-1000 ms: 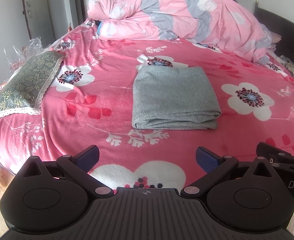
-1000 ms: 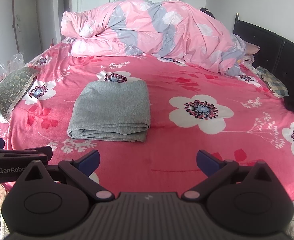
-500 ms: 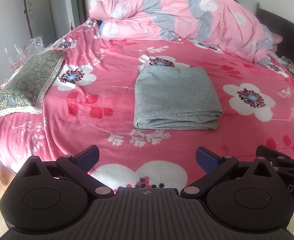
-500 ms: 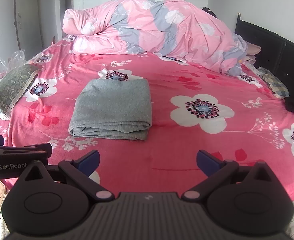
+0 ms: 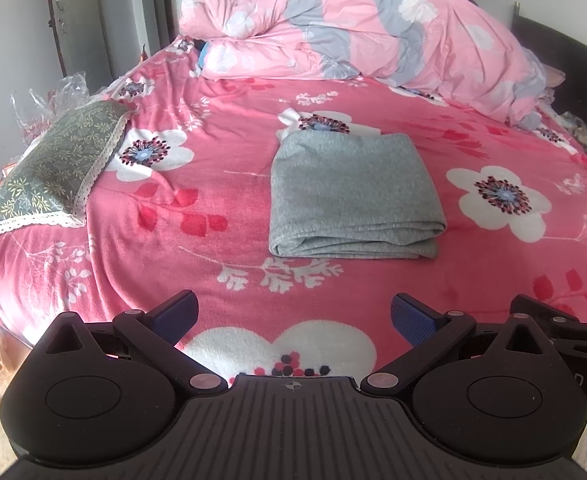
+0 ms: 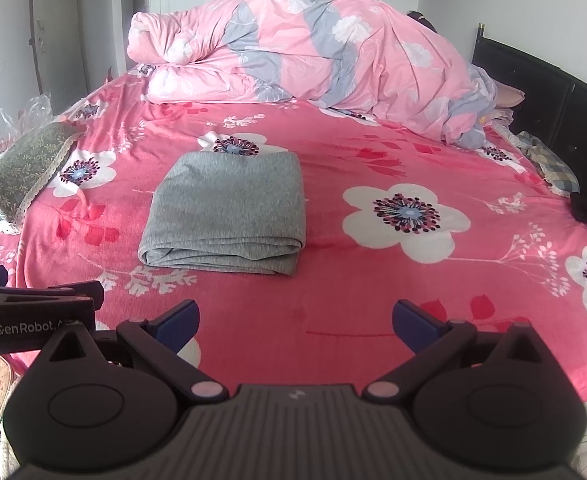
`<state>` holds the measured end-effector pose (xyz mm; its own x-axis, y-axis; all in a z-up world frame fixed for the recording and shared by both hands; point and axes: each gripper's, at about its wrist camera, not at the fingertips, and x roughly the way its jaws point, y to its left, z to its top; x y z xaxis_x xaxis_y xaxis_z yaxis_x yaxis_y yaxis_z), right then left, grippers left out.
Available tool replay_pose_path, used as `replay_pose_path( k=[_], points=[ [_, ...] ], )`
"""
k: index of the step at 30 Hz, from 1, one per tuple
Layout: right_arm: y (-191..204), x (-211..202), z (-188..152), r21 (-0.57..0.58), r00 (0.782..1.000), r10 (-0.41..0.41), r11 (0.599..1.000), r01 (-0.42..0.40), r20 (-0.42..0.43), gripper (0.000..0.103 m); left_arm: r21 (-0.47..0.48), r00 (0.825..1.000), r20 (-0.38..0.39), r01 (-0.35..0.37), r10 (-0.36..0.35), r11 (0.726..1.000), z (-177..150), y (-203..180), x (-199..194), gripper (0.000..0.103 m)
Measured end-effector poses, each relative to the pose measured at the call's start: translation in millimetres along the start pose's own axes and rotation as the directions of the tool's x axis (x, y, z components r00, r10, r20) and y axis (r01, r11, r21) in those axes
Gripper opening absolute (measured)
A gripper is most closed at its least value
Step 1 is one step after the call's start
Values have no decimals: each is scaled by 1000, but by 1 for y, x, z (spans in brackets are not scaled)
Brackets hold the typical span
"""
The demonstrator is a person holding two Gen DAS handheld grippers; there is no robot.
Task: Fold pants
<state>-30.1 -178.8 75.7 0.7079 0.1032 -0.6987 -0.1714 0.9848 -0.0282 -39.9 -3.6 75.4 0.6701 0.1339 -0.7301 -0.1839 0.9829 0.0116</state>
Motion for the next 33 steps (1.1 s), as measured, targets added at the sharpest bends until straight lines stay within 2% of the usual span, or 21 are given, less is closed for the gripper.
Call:
replay_pose_path(
  k=[1, 2, 3, 4, 5, 6, 8, 10, 12, 13, 14, 15, 16, 21, 24, 25, 27, 28, 29, 31, 33],
  points=[
    [0, 0, 0, 0, 1000, 0, 1000, 0, -1, 103, -1, 1000, 1, -1, 1, 1000, 0, 1, 0, 103],
    [0, 0, 0, 0, 1000, 0, 1000, 0, -1, 103, -1, 1000, 1, -2, 2, 1000, 0, 0, 0, 73],
    [0, 0, 0, 0, 1000, 1, 1000, -1, -1, 103, -2, 1000, 2, -2, 2, 1000, 0, 1, 0, 103],
    [1, 0, -1, -3, 1000, 3, 1000, -3, -1, 103, -2, 1000, 1, -3, 3, 1000, 0, 0, 0, 38],
    [1, 0, -2, -5, 1000, 3, 1000, -3, -2, 103, -2, 1000, 1, -4, 4, 1000, 0, 0, 0, 103],
    [1, 0, -4, -10, 1000, 5, 1000, -5, -4, 103, -3, 1000, 0, -5, 5, 1000, 0, 1, 0, 38],
    [1, 1, -5, -14, 1000, 8, 1000, -8, -6, 103, -3, 1000, -2, -3, 3, 1000, 0, 1, 1, 73],
    [1, 1, -3, -13, 1000, 7, 1000, -7, -6, 103, -4, 1000, -2, -5, 5, 1000, 1, 0, 1, 38],
    [1, 1, -3, -13, 1000, 7, 1000, -7, -6, 103, -4, 1000, -1, -4, 4, 1000, 1, 0, 1, 103],
    [1, 1, -3, -13, 1000, 7, 1000, -7, -5, 103, -4, 1000, -1, -4, 4, 1000, 1, 0, 1, 38],
    [1, 1, -3, -13, 1000, 7, 1000, -7, -5, 103, -4, 1000, 0, -5, 5, 1000, 1, 0, 1, 38],
    [1, 1, -2, -14, 1000, 7, 1000, -8, -5, 103, -5, 1000, -1, -4, 4, 1000, 1, 0, 1, 103],
    [1, 1, -2, -14, 1000, 9, 1000, -9, -5, 103, -5, 1000, -1, -4, 4, 1000, 1, 1, 1, 73],
    [2, 1, -2, -18, 1000, 11, 1000, -11, -5, 103, -4, 1000, -1, -4, 4, 1000, 1, 0, 1, 103],
    [2, 0, -2, -18, 1000, 12, 1000, -12, -5, 103, -5, 1000, 1, -5, 5, 1000, 2, 1, 0, 0],
    [2, 1, -2, -19, 1000, 12, 1000, -12, -5, 103, -5, 1000, 1, -5, 5, 1000, 2, 1, 0, 73],
    [2, 0, -2, -19, 1000, 12, 1000, -12, -5, 103, -5, 1000, 1, -5, 5, 1000, 2, 1, 1, 103],
    [2, 0, -1, -19, 1000, 13, 1000, -13, -6, 103, -5, 1000, 0, -5, 5, 1000, 2, 1, 1, 73],
    [2, 0, -3, -19, 1000, 13, 1000, -13, -6, 103, -4, 1000, 0, -4, 4, 1000, 2, 1, 0, 0],
    [2, 0, -1, -19, 1000, 12, 1000, -12, -6, 103, -4, 1000, 0, -5, 5, 1000, 2, 1, 0, 73],
    [2, 0, -2, -20, 1000, 14, 1000, -15, -6, 103, -4, 1000, 2, -6, 6, 1000, 2, 1, 0, 103]
  ],
)
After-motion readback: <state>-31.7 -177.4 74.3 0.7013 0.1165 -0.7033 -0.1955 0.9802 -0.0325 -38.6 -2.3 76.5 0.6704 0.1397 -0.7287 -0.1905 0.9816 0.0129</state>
